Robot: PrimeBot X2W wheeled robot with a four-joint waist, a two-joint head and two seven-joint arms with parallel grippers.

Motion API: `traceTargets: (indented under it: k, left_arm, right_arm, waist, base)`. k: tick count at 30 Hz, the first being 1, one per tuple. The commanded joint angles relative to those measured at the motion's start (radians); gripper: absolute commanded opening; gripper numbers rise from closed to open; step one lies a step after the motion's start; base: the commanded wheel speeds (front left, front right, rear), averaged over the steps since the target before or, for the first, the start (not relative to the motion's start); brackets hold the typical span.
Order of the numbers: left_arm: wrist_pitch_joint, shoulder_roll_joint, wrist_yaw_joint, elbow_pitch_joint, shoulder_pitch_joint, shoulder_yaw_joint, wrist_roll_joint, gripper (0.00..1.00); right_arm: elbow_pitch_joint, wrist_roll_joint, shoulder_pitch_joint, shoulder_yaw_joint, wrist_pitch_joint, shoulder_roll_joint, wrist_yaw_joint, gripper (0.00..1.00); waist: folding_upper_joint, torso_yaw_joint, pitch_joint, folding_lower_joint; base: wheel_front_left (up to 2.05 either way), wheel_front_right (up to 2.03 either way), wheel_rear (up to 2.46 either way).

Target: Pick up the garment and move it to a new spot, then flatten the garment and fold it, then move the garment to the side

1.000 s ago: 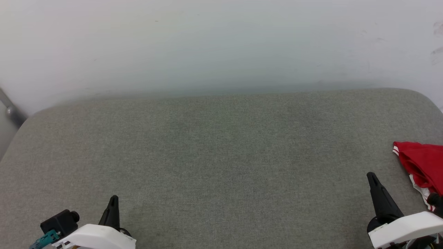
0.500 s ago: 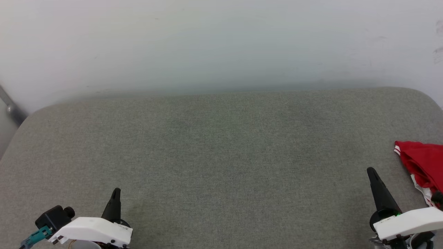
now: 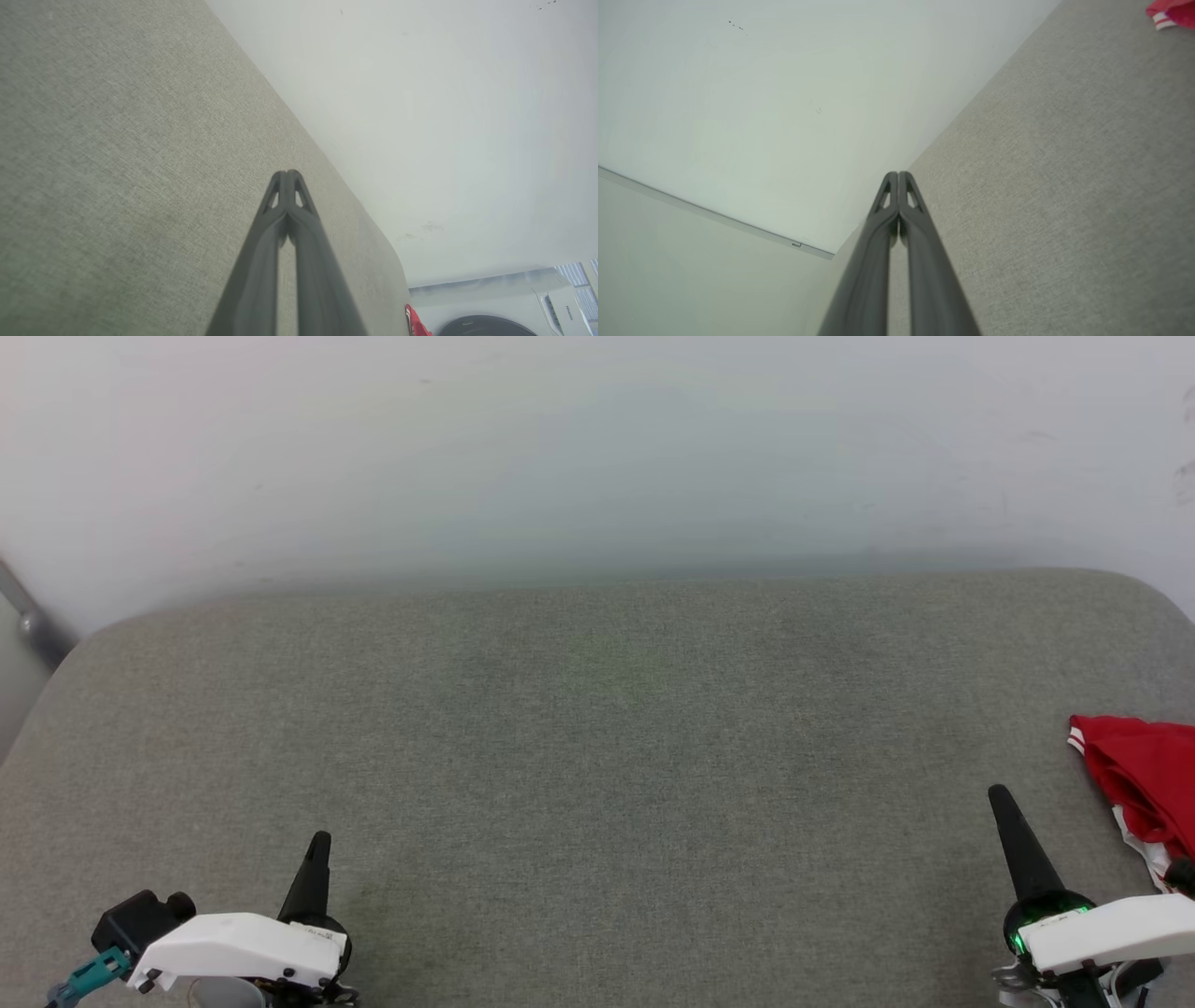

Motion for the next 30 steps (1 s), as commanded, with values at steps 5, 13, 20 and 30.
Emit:
traceTargets:
  k: [5, 13, 20, 30]
  left_arm:
    - [0.024, -0.024, -0.033, 0.003, -0.035, 0.038, -0.083, 0.0]
    - [0.044, -0.043, -0.056, 0.011, -0.043, 0.063, -0.144, 0.0]
    - [0.06, -0.062, -0.074, 0.017, -0.053, 0.081, -0.194, 0.0]
    - [0.08, -0.08, -0.098, 0.026, -0.06, 0.105, -0.254, 0.0]
  right_arm:
    - [0.018, 0.105, -0.042, -0.007, 0.006, 0.007, 0.0, 0.0]
    - [0.037, 0.183, -0.055, -0.011, 0.009, 0.011, 0.0, 0.0]
    - [0.053, 0.247, -0.066, -0.014, 0.012, 0.014, 0.0, 0.0]
    - [0.072, 0.323, -0.076, -0.017, 0.015, 0.019, 0.0, 0.0]
  waist:
    - [0.0, 0.003, 0.004, 0.0]
    - [0.0, 0.005, 0.008, 0.0]
    - [0.0, 0.007, 0.011, 0.0]
    - [0.0, 0.01, 0.016, 0.0]
  base:
    - [0.0, 0.0, 0.0]
    - [0.0, 0.0, 0.0]
    - [0.0, 0.0, 0.0]
    - [0.0, 0.0, 0.0]
